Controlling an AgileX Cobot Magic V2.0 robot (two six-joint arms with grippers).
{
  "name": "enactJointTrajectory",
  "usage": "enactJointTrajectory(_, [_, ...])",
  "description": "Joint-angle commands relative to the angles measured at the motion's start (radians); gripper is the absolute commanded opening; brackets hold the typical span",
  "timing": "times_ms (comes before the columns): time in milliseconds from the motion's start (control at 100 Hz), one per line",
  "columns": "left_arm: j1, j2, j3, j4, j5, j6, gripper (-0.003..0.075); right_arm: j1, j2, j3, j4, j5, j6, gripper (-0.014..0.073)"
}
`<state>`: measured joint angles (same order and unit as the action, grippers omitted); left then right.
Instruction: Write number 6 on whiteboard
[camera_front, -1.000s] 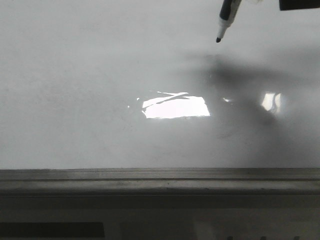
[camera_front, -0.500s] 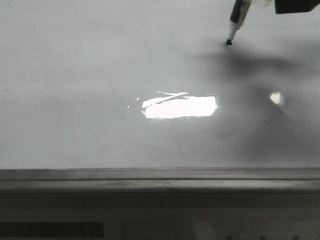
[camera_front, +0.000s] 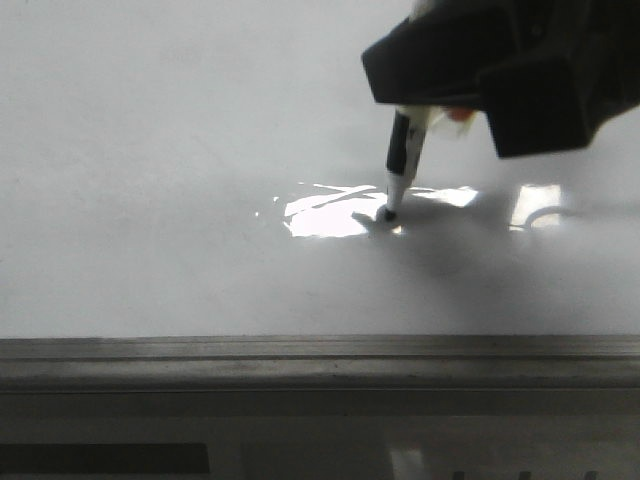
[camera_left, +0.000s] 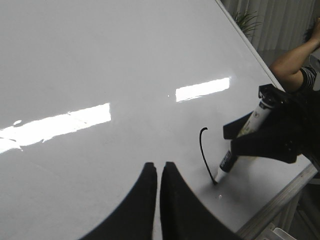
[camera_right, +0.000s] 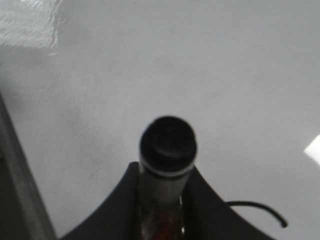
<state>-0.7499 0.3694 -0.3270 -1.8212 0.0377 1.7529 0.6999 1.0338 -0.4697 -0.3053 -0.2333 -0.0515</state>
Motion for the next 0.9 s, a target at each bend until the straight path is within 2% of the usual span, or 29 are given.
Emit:
enactJointTrajectory(0, [-0.007, 0.006, -0.027, -0.05, 0.032, -0.006, -0.002, 0.018, 0.002, -0.016, 0.033, 0.176, -0.008, -0.0063])
enactJointTrajectory(110, [-0.007, 0.006, -0.027, -0.05, 0.032, -0.006, -0.002, 0.018, -0.021, -0.016, 0.034, 0.243, -0.008, -0.0055])
enactJointTrajectory(330, [-0.007, 0.006, -0.027, -0.05, 0.032, -0.006, -0.002, -0.067, -0.099, -0.018, 0.015, 0.233, -0.008, -0.0055])
enactJointTrajectory(440, [-0.007, 0.006, -0.027, -0.05, 0.032, -0.006, -0.002, -0.111, -0.109, -0.019, 0.015, 0.159, -0.008, -0.0055])
enactJointTrajectory(600, [-0.007, 0.006, -0.027, -0.05, 0.032, -0.006, -0.002, -0.115, -0.086, -0.019, 0.018, 0.008, -0.008, -0.0055])
enactJointTrajectory(890, [-0.007, 0.006, -0.027, -0.05, 0.041, -0.006, -0.002, -0.082, -0.014, -0.019, 0.063, -0.048, -0.008, -0.0055])
